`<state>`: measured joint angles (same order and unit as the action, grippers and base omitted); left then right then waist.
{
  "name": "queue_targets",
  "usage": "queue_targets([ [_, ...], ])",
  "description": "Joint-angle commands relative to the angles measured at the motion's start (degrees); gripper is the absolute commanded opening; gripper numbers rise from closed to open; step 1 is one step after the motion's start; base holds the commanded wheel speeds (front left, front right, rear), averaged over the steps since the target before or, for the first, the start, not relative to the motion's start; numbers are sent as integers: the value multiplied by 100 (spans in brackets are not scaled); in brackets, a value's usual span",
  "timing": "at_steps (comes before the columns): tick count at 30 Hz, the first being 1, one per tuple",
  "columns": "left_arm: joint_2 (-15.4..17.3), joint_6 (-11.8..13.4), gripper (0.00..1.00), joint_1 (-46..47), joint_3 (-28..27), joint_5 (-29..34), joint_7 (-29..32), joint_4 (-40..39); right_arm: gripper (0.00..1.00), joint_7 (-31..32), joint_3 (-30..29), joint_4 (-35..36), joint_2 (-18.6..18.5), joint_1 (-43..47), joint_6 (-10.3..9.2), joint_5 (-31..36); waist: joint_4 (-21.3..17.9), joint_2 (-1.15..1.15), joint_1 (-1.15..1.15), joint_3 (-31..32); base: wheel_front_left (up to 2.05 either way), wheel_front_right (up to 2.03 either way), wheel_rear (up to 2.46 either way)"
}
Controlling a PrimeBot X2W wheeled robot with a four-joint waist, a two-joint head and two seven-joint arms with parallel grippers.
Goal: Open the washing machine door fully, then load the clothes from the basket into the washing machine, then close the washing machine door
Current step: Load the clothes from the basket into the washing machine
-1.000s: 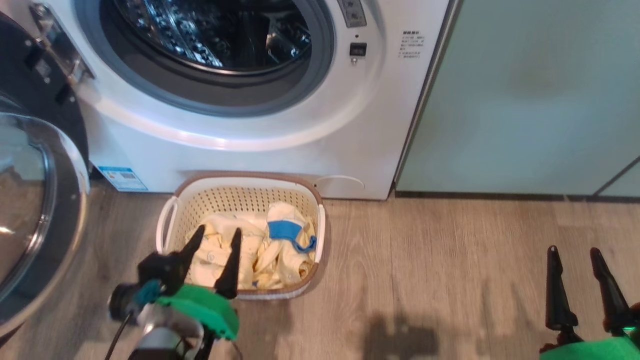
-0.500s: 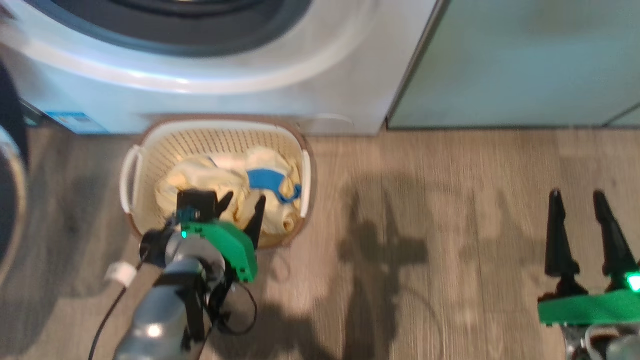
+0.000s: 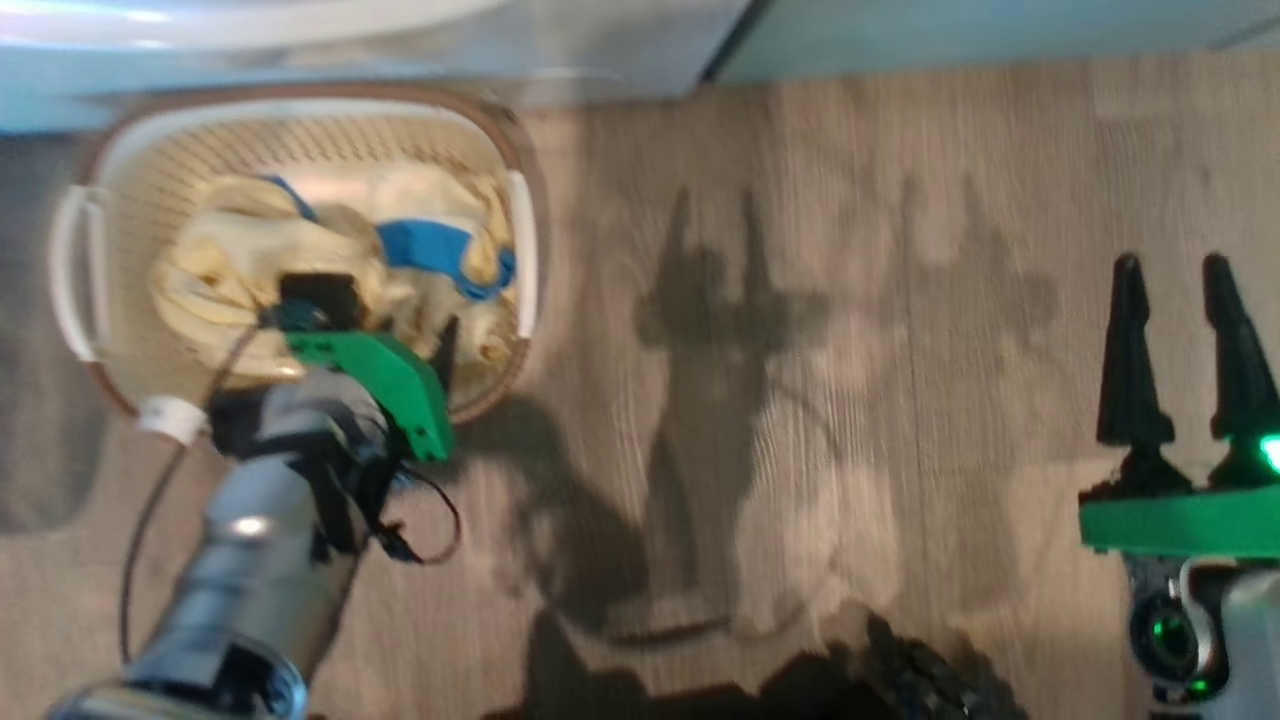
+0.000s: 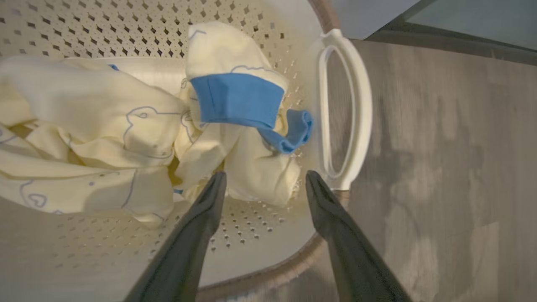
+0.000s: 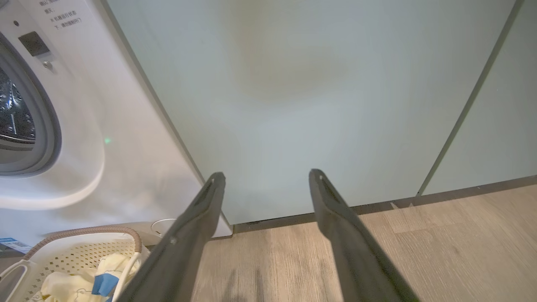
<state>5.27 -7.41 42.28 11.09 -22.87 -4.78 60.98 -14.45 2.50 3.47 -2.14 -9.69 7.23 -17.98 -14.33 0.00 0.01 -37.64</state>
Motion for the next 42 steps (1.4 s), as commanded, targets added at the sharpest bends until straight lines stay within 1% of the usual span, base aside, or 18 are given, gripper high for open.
queue_targets([
  [1, 232, 4, 100, 127, -175, -75, 4, 34, 100, -55, 135, 226, -74, -67, 25, -67, -318, 0, -1, -487, 0, 0, 0],
  [7, 560, -4, 100, 630, -221, -230, -14, 380, 100, -55, 201, 372, -74, -251, 25, -240, -567, 0, -1, -997, 0, 0, 0],
  [11, 697, -6, 100, 902, -185, -285, -4, 532, 100, -55, 244, 412, -74, -309, 25, -321, -689, 0, -1, -1209, 0, 0, 0],
  [18, 942, 16, 100, 1254, -142, -356, 320, 896, 100, -55, 338, 454, -74, -384, 25, -455, -926, 0, -1, -1460, 0, 0, 0],
  [19, 965, 45, 97, 1291, -150, -368, 369, 941, 100, -55, 349, 457, -74, -387, 25, -466, -949, 0, -1, -1479, 0, 0, 0],
  [20, 986, 81, 55, 1321, -134, -357, 425, 982, 100, -55, 357, 454, -74, -387, 25, -476, -969, 0, -1, -1489, 0, 0, 0],
  [21, 1007, 119, 7, 1344, -116, -344, 478, 1017, 100, -55, 363, 448, -74, -387, 25, -487, -987, 0, -1, -1496, 0, 0, 0],
  [22, 1029, 149, 0, 1363, -116, -348, 503, 1043, 100, -55, 369, 448, -74, -385, 25, -497, -1004, 0, -1, -1501, 0, 0, 0],
  [24, 1056, 188, 0, 1383, -108, -355, 556, 1088, 100, -55, 371, 448, -74, -381, 25, -513, -1026, 0, -1, -1497, 0, 0, 0],
  [29, 1078, 168, 0, 1382, -21, -322, 509, 1138, 100, -55, 310, 427, -74, -371, 25, -517, -981, 0, -1, -1426, 0, 0, 0],
  [39, 984, 50, 0, 1269, 318, -160, 97, 1073, 100, -55, 180, 348, -74, -333, 25, -383, -728, 0, -1, -1022, 0, 0, 0],
  [42, 951, 39, 0, 1225, 426, -92, -156, 994, 100, -55, 119, 344, -74, -305, 25, -323, -617, 0, -1, -868, 0, 0, 0],
])
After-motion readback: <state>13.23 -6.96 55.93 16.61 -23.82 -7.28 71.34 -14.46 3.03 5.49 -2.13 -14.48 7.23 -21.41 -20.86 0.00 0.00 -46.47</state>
